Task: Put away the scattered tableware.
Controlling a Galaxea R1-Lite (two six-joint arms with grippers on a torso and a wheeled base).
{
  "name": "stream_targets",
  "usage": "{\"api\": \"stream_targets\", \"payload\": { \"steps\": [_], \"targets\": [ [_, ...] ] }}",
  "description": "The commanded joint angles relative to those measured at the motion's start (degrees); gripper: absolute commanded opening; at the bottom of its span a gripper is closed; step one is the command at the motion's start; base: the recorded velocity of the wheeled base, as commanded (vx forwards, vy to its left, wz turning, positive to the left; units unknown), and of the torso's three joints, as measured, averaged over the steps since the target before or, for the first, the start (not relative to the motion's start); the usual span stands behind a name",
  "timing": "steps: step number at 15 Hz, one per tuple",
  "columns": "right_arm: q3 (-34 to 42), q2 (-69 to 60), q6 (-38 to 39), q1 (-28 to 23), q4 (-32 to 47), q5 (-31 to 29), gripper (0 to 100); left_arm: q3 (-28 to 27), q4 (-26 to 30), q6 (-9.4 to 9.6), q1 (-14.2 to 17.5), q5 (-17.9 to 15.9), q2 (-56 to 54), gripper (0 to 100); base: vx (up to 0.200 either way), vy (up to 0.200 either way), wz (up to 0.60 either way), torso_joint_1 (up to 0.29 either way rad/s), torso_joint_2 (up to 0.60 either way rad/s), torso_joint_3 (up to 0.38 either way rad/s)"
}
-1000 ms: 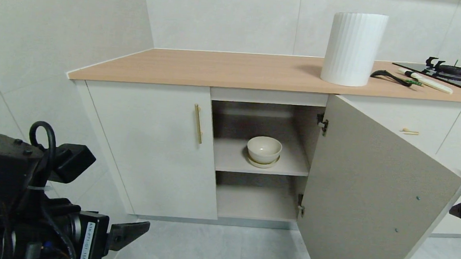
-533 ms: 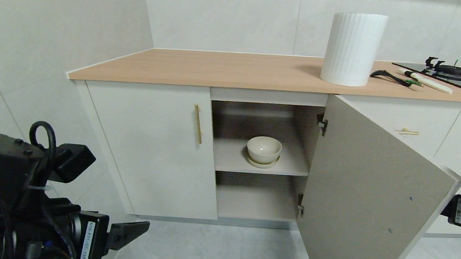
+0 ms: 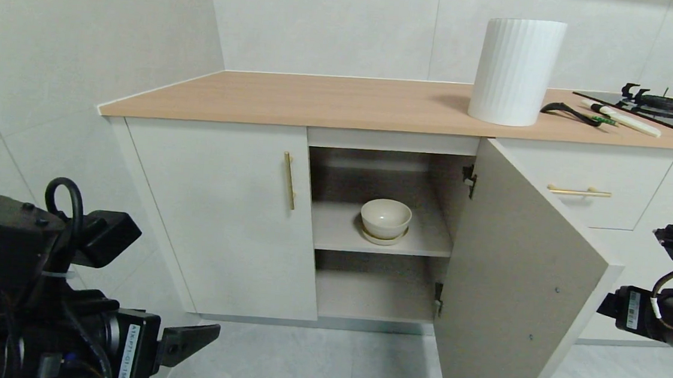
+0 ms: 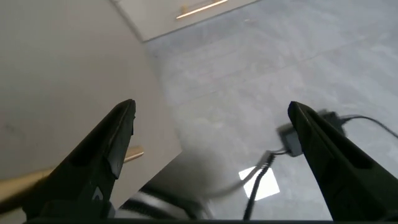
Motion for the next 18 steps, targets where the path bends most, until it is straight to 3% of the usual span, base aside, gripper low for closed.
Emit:
{"api": "stream_targets", "payload": {
  "steps": [1,3,8,13,15,18],
  "targets": [
    [0.68,0.16,1.2,3.59,-0.09,-0.08,100,-0.07,0.02,-0.04,0.0,-0.01,0.02,100,0.0,0.0,0.0,0.0,0.0,0.0],
    [2.0,1.13,4.1,8.25,-3.17,0.8,100,-0.07,-0.07,-0.04,0.0,-0.01,0.02,100,0.0,0.0,0.0,0.0,0.0,0.0],
    [1.82,3.24,9.98,14.49,-5.45,8.0,100,0.02,-1.21,-0.04,0.0,-0.01,-0.16,100,0.0,0.0,0.0,0.0,0.0,0.0],
    [1.47,6.14,9.63,14.66,-10.73,11.52,100,0.02,-1.3,0.05,0.0,0.08,-0.33,100,0.0,0.0,0.0,0.0,0.0,0.0],
    [1.12,10.89,9.19,15.28,-17.23,11.52,100,0.02,-1.21,0.05,0.0,0.17,-0.42,100,0.0,0.0,0.0,0.0,0.0,0.0],
    [-3.1,16.86,7.17,15.54,-20.92,11.52,100,0.02,-1.21,0.05,0.18,0.34,-0.42,100,0.0,0.0,0.0,0.0,0.0,0.0]
  ]
}}
